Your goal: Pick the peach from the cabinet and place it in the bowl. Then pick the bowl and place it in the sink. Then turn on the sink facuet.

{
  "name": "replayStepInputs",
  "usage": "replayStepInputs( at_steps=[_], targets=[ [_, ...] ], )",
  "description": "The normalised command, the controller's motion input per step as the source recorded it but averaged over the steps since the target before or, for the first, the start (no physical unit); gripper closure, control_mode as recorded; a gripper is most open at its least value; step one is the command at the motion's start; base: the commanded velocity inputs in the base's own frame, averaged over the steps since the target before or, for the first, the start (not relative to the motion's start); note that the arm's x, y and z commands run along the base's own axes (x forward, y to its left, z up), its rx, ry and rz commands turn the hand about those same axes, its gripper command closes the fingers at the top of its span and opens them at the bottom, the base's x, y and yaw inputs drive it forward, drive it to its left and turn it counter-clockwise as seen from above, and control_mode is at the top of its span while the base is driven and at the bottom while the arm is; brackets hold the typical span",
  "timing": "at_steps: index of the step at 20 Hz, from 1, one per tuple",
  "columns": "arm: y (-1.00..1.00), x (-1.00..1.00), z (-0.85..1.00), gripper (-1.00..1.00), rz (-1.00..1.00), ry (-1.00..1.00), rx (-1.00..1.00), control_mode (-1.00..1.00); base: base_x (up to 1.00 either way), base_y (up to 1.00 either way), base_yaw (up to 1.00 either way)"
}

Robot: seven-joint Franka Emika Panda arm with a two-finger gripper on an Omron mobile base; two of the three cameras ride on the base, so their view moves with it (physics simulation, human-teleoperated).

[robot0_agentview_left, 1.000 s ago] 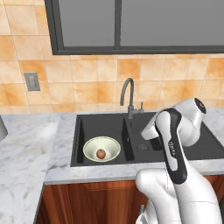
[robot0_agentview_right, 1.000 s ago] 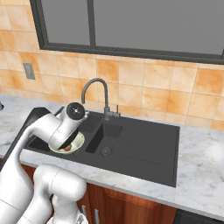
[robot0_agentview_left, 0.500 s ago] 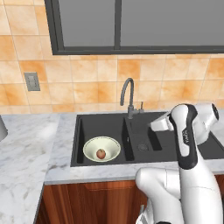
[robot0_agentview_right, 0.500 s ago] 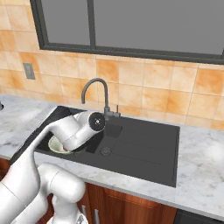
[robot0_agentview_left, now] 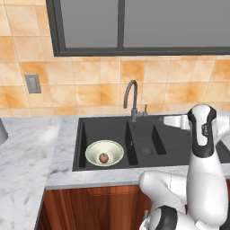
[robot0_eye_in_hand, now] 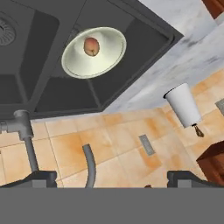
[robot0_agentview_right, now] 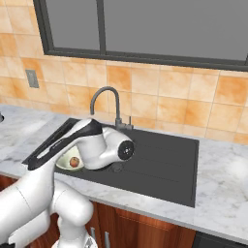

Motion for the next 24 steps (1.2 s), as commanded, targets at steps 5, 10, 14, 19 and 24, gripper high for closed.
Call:
replayStepInputs(
  at_steps=[5, 10, 14, 19, 24],
  targets=[
    [0.00, 0.01, 0.35, -1.00, -0.41, 0.41, 0.43, -1.00, 0.00, 0.00, 0.00],
    [-0.01, 0.25, 0.13, -1.00, -0.24, 0.25, 0.25, -1.00, 0.00, 0.00, 0.00],
    [-0.01, 0.35, 0.33, -1.00, -0.15, 0.36, 0.18, -1.00, 0.00, 0.00, 0.00],
    [-0.01, 0.08, -0.01, -1.00, -0.02, -0.03, 0.06, -1.00, 0.00, 0.00, 0.00],
    [-0.09, 0.06, 0.00, -1.00, 0.14, -0.40, -0.10, -1.00, 0.00, 0.00, 0.00]
  ],
)
